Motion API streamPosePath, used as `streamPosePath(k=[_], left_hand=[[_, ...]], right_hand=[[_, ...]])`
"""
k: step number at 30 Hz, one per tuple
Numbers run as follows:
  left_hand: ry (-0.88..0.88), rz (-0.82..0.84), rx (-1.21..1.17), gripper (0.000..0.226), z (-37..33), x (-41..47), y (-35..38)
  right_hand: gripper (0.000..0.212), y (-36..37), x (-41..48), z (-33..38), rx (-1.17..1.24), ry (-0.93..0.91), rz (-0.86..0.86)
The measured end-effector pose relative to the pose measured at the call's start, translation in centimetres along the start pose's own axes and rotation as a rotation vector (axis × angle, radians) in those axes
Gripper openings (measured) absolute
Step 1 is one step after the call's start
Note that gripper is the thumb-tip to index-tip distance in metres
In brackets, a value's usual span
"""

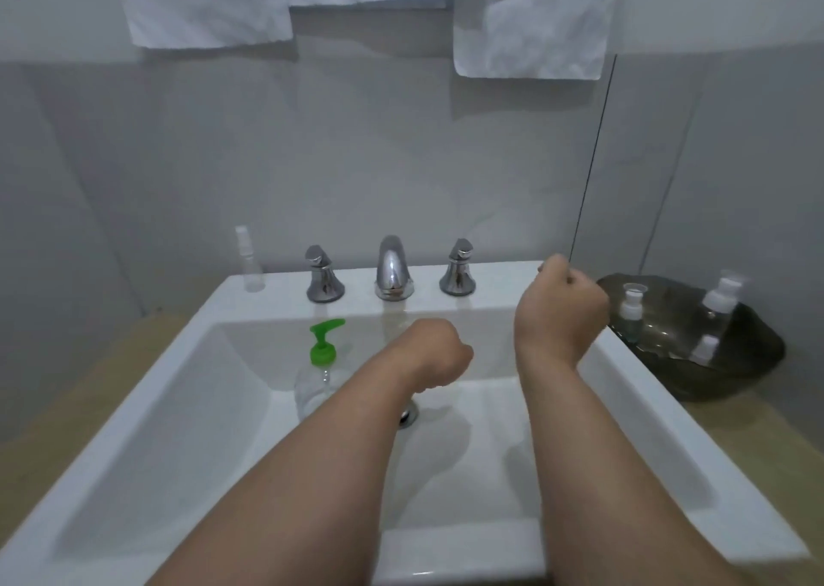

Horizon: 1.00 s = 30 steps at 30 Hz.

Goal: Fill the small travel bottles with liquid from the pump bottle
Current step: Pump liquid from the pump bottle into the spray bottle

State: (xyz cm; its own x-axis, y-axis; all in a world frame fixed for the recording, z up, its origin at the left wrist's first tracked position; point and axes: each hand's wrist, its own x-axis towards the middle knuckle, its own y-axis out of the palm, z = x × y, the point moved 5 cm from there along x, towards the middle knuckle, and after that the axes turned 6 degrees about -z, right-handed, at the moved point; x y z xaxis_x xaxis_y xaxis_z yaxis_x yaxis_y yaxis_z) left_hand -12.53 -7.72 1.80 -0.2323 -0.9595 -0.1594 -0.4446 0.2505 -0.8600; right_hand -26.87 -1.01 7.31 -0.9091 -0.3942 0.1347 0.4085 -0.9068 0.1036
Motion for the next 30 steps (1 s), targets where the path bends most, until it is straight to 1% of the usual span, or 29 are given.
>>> streamPosePath(k=[3, 5, 7, 9, 11, 13, 15, 17, 19, 20, 21, 23, 25, 26, 28, 30], left_hand=[[-0.054, 0.101, 0.038, 0.027, 0.0, -1.7, -1.5], [-0.084, 0.158, 0.059, 0.027, 0.3, -3.1, -3.0], [-0.106, 0.146, 0.047, 0.027, 0.6, -4.5, -5.1], [-0.112, 0.077, 0.037, 0.028, 0.5, -5.7, -7.4], [-0.117, -0.033, 0.001, 0.030, 0.8, -6.6, -10.1], [-0.124, -0.190, -0.029, 0.034, 1.9, -7.1, -13.3], [-0.183, -0.384, -0.066, 0.034, 4.5, -7.3, -16.4], [-0.289, -0.642, -0.096, 0.032, 8.5, -7.1, -18.9], [-0.371, -0.891, -0.172, 0.036, 12.7, -6.2, -19.9], [-0.397, -0.971, -0.257, 0.042, 14.5, -5.5, -19.6], [-0.419, -1.015, -0.335, 0.048, 15.9, -4.8, -19.1], [-0.433, -0.993, -0.376, 0.067, 17.5, -3.1, -17.8], [-0.401, -0.919, -0.336, 0.085, 18.1, -1.2, -16.7], [-0.386, -0.899, -0.314, 0.090, 18.4, -0.4, -16.4], [-0.368, -0.898, -0.270, 0.091, 19.0, 1.4, -16.1], [-0.386, -0.917, -0.227, 0.086, 19.7, 2.6, -16.1]], right_hand=[[0.039, 1.1, -1.3, -0.2, -0.151, -0.157, 0.074], [0.039, 1.5, -1.8, -1.0, -0.239, -0.193, 0.105], [0.040, 1.6, -2.0, -1.7, -0.276, -0.222, 0.140], [0.042, 1.9, -2.2, -2.2, -0.323, -0.260, 0.173], [0.044, 2.3, -2.4, -2.5, -0.356, -0.289, 0.205], [0.045, 2.7, -2.8, -2.8, -0.385, -0.308, 0.231], [0.045, 3.0, -3.1, -2.8, -0.419, -0.337, 0.262], [0.045, 3.3, -3.5, -2.8, -0.466, -0.353, 0.303], [0.043, 3.5, -3.9, -2.8, -0.485, -0.368, 0.334], [0.042, 3.6, -4.0, -2.8, -0.489, -0.380, 0.345], [0.042, 3.7, -4.0, -2.8, -0.496, -0.390, 0.356], [0.041, 3.9, -4.0, -3.0, -0.514, -0.404, 0.373], [0.041, 4.2, -4.1, -3.2, -0.522, -0.424, 0.385], [0.041, 4.4, -4.1, -3.3, -0.527, -0.433, 0.390], [0.041, 4.7, -4.0, -3.3, -0.540, -0.451, 0.394], [0.040, 4.9, -3.8, -3.5, -0.553, -0.465, 0.399]])
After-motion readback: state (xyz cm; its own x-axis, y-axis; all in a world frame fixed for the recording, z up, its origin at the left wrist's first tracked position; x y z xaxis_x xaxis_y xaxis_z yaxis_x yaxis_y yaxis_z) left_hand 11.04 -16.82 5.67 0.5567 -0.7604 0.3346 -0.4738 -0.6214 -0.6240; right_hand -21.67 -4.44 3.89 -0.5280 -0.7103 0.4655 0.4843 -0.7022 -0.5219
